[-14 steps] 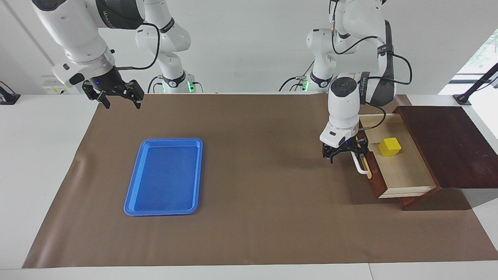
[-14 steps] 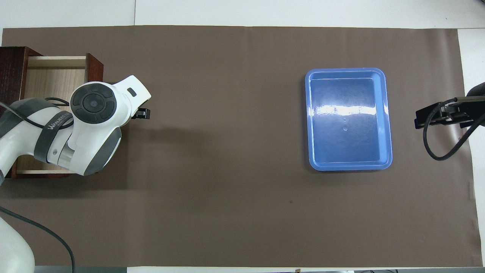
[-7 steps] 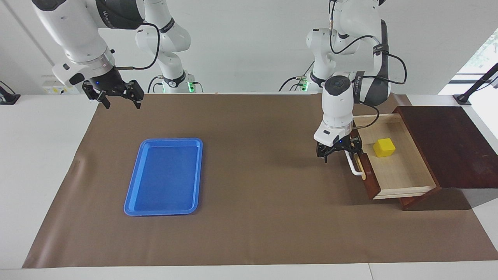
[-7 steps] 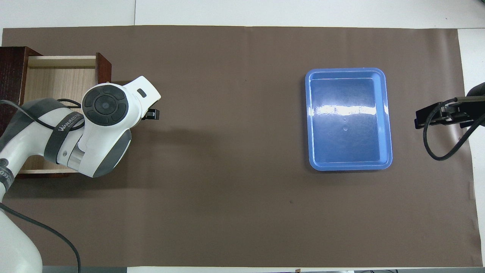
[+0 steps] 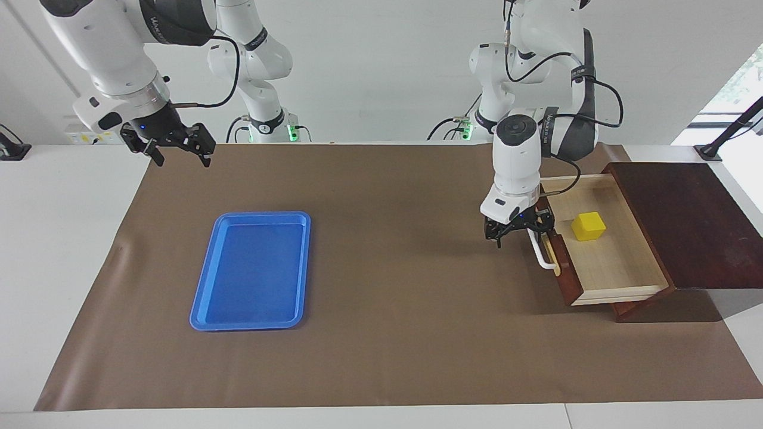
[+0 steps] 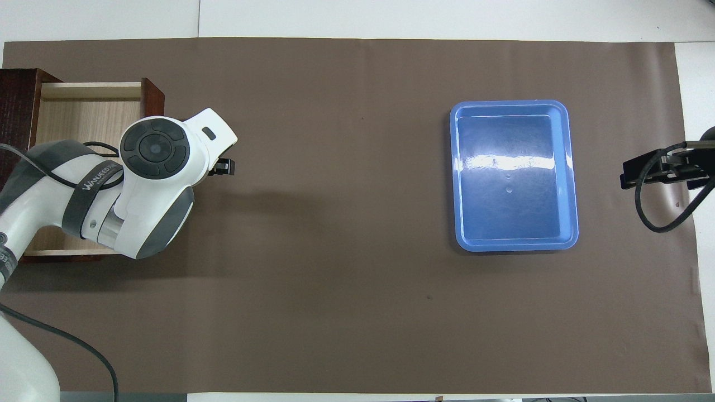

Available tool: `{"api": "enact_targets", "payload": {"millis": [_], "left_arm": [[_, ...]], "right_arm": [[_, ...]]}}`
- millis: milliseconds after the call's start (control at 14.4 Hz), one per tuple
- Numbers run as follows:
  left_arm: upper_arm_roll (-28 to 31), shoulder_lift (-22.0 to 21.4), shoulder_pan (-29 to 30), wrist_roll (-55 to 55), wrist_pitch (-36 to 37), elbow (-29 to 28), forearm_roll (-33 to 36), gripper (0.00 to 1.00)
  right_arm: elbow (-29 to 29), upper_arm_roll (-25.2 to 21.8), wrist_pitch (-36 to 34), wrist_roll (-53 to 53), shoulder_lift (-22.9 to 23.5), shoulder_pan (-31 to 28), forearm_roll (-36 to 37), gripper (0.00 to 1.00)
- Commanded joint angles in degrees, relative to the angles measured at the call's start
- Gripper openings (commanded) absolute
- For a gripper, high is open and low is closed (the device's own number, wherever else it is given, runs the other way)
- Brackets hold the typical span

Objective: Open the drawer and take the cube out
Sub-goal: 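Pull the white drawer handle away from the box with the left gripper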

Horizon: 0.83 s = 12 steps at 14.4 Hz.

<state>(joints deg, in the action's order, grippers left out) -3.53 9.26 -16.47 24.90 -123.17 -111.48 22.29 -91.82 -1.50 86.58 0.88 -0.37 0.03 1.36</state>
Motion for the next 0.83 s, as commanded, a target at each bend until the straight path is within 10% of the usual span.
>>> {"api": "enact_targets", "payload": {"millis": [0,765], "left_arm": [[0.5,0.7,-1.3,0.7,6.8,6.4,-2.9,1.0],[1.4,-1.7,12.8,7.7,16.4,17.7,-15.2,1.0]], "right_arm": [[-0.6,0.5,-1.0,-1.2,-0.9,-1.0,-0.1,1.0],[-0.4,0.6,-1.1,-1.4,-1.4,-0.9,-0.1,1.0]]}}
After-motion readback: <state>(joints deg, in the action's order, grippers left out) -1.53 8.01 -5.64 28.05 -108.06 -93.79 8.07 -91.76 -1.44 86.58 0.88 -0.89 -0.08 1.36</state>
